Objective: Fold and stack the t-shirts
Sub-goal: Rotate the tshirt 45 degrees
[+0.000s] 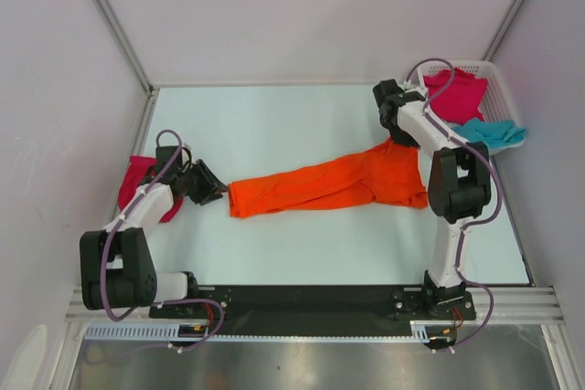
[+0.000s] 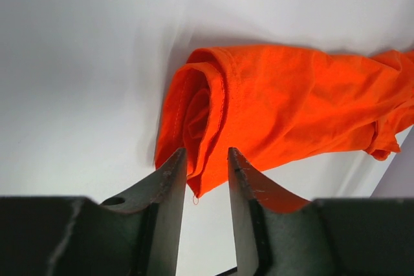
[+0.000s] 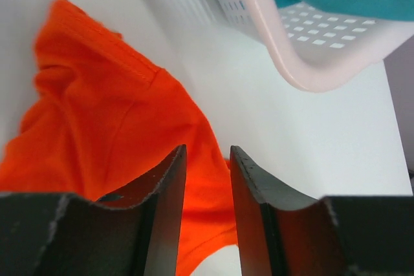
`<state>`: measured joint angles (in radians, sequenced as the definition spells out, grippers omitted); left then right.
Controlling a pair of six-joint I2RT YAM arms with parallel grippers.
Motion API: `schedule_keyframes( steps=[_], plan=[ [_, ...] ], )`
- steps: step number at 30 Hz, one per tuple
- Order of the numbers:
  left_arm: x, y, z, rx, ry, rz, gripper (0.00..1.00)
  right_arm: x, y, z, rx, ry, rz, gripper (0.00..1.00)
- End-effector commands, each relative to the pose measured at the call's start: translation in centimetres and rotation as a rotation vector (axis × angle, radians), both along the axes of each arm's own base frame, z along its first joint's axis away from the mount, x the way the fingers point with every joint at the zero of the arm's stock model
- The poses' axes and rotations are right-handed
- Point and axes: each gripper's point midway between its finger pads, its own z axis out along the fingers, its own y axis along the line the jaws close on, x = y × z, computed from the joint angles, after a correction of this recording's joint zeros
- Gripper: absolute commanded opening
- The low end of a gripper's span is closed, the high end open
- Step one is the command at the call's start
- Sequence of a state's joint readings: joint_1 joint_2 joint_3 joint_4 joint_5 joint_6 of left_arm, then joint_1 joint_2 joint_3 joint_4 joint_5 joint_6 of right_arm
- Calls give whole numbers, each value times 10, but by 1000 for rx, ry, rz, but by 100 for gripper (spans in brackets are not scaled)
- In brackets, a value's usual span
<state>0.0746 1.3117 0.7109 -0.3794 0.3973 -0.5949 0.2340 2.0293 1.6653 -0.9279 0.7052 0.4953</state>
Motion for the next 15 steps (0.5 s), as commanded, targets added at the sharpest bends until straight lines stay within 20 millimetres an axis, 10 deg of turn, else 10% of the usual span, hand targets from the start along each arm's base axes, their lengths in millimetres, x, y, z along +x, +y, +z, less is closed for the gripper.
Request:
schedule_keyframes(
  steps=[1, 15],
  plan=[
    [23, -2, 18, -24, -70, 2, 42, 6, 18, 87, -8, -189, 38, 40],
    [8, -54, -29, 22, 65, -97, 52, -31, 55, 120, 27, -220, 131, 42]
  ],
)
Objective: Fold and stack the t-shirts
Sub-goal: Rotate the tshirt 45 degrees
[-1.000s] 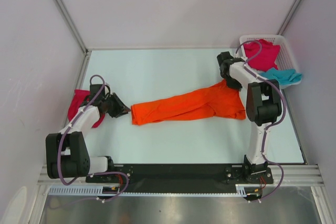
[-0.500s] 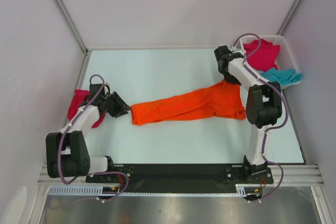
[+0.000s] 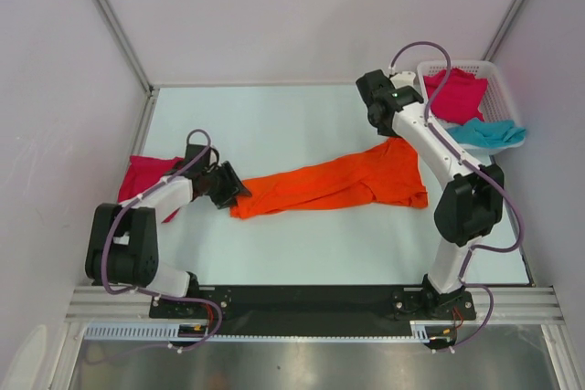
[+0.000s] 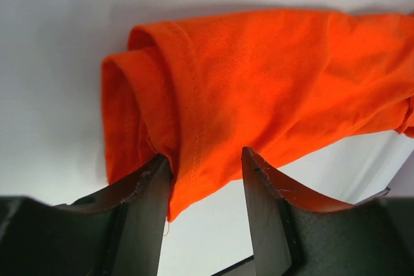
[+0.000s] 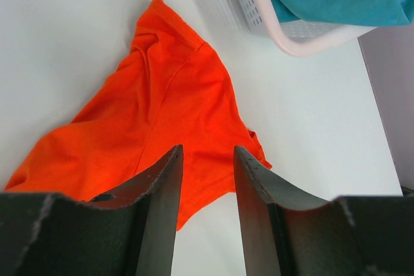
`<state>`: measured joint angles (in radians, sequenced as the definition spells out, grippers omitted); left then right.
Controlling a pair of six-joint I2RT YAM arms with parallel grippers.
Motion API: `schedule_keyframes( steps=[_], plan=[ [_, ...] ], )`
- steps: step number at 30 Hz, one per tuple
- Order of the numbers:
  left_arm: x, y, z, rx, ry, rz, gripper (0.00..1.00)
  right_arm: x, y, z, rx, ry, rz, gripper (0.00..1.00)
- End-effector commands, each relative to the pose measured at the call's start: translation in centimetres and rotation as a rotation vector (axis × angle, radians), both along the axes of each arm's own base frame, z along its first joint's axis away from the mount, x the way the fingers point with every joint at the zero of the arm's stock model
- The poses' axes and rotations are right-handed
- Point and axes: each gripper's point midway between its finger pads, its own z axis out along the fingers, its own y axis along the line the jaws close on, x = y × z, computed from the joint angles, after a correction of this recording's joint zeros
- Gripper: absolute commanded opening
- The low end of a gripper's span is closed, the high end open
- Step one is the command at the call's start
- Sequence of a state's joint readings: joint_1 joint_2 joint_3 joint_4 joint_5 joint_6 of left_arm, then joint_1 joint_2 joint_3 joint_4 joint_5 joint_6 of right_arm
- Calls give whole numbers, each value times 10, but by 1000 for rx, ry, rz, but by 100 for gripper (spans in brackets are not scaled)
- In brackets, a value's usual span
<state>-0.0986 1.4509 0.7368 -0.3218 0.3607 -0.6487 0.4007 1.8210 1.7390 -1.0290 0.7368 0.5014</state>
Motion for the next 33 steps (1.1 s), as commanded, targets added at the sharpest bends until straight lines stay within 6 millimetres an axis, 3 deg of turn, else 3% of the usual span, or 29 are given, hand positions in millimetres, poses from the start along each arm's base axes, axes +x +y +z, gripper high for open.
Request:
schedule_keyframes(
  steps=[1, 8, 16, 21, 29, 32, 33],
  plan=[
    [7, -6, -6, 26, -5, 17, 52, -15, -4, 23, 9, -46, -15, 42],
    [1, 18, -5, 175, 31, 80, 52, -28, 5, 17, 39, -32, 20, 42],
    [-8, 36, -8, 259, 96, 179, 52, -37, 22, -8, 62, 15, 51, 42],
    [-11, 28, -19, 248, 122, 168, 53, -42, 25, -8, 75, 17, 71, 42],
    [-19, 11, -44, 225, 168, 138, 51, -51, 13, 1, 72, 5, 63, 43],
    [-25, 4, -54, 192, 193, 120, 34, -54, 9, 1, 73, 5, 55, 42],
    [-25, 1, -54, 184, 190, 113, 33, -55, 7, 2, 74, 4, 53, 43]
  ],
)
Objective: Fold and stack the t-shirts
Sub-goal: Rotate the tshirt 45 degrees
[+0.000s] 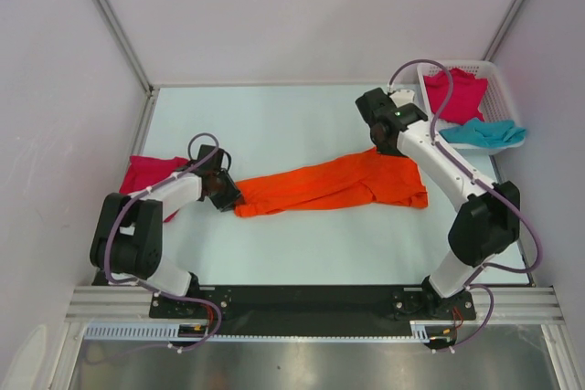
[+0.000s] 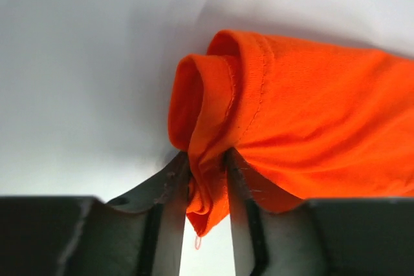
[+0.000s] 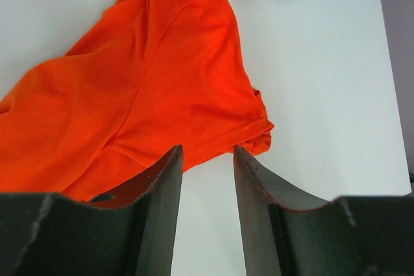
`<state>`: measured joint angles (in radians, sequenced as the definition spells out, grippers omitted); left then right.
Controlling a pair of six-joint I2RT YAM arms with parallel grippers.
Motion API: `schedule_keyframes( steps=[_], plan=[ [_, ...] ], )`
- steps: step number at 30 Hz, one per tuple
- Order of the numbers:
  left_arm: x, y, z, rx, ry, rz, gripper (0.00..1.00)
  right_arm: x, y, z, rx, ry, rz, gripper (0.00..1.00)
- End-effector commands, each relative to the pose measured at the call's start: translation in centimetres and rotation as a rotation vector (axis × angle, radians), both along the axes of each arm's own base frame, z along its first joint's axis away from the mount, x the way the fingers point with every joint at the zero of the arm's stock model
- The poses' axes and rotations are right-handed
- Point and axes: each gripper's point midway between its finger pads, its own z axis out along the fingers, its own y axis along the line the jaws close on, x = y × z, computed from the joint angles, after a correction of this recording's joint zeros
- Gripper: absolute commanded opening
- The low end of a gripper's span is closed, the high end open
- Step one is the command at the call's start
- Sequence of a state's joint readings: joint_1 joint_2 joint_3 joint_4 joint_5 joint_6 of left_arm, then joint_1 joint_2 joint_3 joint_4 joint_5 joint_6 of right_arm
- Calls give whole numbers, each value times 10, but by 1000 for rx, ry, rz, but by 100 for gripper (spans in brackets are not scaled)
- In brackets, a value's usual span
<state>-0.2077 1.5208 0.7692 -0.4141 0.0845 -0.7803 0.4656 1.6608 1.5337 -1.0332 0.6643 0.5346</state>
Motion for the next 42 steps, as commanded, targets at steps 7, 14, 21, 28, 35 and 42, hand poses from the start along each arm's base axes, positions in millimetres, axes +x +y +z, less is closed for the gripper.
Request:
schedule_keyframes(
  steps=[7, 14, 21, 28, 35, 42],
  plan=[
    [-7, -12, 6, -47, -25, -17, 22, -6, -9, 6, 32, -38, -23, 42],
    [-2, -22, 66, -123, -157, -46, 0, 14, 9, -45, 79, 27, -3, 42],
    [-25, -10, 81, -87, -182, -50, 0, 33, 32, -112, 132, 144, 3, 42],
    [-51, -3, 90, -85, -201, -49, 0, 46, 34, -150, 105, 212, -22, 42],
    [-72, -7, 84, -133, -179, -58, 0, 69, 37, -173, 111, 247, -30, 42],
    [-93, -8, 68, -163, -163, -41, 0, 118, 51, -193, 142, 262, -14, 42]
  ],
)
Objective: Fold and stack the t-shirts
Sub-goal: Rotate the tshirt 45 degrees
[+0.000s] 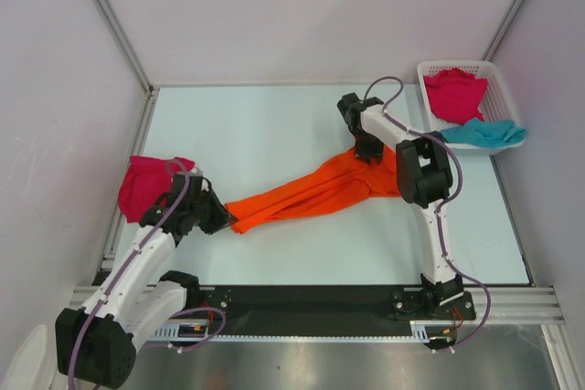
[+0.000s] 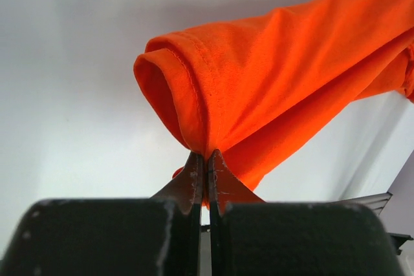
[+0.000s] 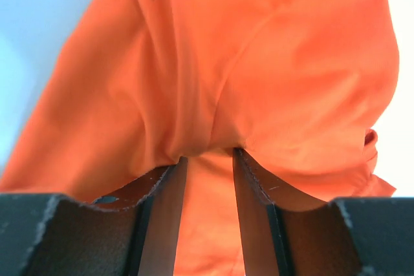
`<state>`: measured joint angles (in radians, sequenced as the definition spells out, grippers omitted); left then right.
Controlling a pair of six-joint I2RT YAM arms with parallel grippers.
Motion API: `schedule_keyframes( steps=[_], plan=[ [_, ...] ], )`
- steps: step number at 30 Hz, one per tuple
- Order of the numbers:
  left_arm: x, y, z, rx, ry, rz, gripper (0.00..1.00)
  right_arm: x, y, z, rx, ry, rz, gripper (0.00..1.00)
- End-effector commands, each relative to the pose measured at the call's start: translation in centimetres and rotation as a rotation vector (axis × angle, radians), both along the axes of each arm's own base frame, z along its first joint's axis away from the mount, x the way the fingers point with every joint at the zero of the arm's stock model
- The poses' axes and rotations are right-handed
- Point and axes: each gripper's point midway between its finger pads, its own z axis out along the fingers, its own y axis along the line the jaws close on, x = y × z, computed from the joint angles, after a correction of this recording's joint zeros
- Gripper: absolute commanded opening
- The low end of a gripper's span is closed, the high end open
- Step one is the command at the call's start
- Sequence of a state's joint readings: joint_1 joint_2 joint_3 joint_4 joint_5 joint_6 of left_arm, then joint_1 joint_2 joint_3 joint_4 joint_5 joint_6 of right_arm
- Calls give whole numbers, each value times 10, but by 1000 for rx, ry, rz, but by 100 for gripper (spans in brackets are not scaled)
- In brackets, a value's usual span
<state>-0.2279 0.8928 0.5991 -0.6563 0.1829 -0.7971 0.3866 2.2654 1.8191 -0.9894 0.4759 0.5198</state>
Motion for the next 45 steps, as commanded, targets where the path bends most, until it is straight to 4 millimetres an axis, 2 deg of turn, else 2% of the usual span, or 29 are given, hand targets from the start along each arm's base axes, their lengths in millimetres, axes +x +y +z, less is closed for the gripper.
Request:
schedule_keyframes(
  steps=[1, 2, 3, 5, 7, 12, 13, 16, 20, 24, 28, 34, 37, 38, 40, 41, 44, 45],
  plan=[
    [-18, -3, -11, -32, 31, 7, 0, 49, 21, -47, 82, -28, -15, 42],
    [-24, -4, -21, -31, 54, 5, 0, 52, 24, -49, 87, -20, -13, 42],
    [-26, -4, -22, -43, 49, 13, 0, 67, 33, -39, 116, -57, -6, 42],
    [-35, -7, -34, -52, 71, 10, 0, 66, 39, -54, 114, -20, 5, 42],
    [-38, -10, -38, -69, 69, 19, 0, 73, 50, -51, 135, -39, 21, 42],
    [-54, -18, -65, -67, 111, 0, 0, 79, 72, -60, 170, -54, 57, 43],
    [-57, -21, -68, -71, 122, -3, 0, 83, 75, -57, 176, -64, 64, 44],
    [-65, -39, -72, -79, 129, -55, 0, 82, 83, -61, 191, -45, 85, 44],
    [-66, -61, -74, -69, 133, -100, 0, 81, 97, -51, 224, -51, 115, 43],
    [-69, -78, -82, -14, 162, -154, 0, 87, 103, -25, 239, -97, 142, 43],
    [-70, -93, -77, -18, 154, -191, 0, 97, 103, -6, 262, -138, 167, 43],
    [-68, -97, -71, -14, 141, -196, 0, 105, 103, 11, 295, -156, 192, 44],
    [-66, -90, -64, 11, 120, -184, 0, 103, 105, 31, 283, -189, 197, 44],
    [-66, -89, -62, 14, 115, -184, 0, 106, 105, 49, 287, -225, 203, 44],
    [-67, -87, -56, 18, 111, -189, 0, 106, 107, 67, 282, -260, 222, 44],
    [-63, -82, -56, 40, 91, -171, 0, 107, 108, 85, 287, -295, 228, 43],
    [-64, -78, -53, 48, 83, -165, 0, 110, 106, 115, 287, -353, 242, 44],
    [-65, -76, -53, 50, 84, -163, 0, 110, 107, 131, 297, -379, 247, 44]
  ],
)
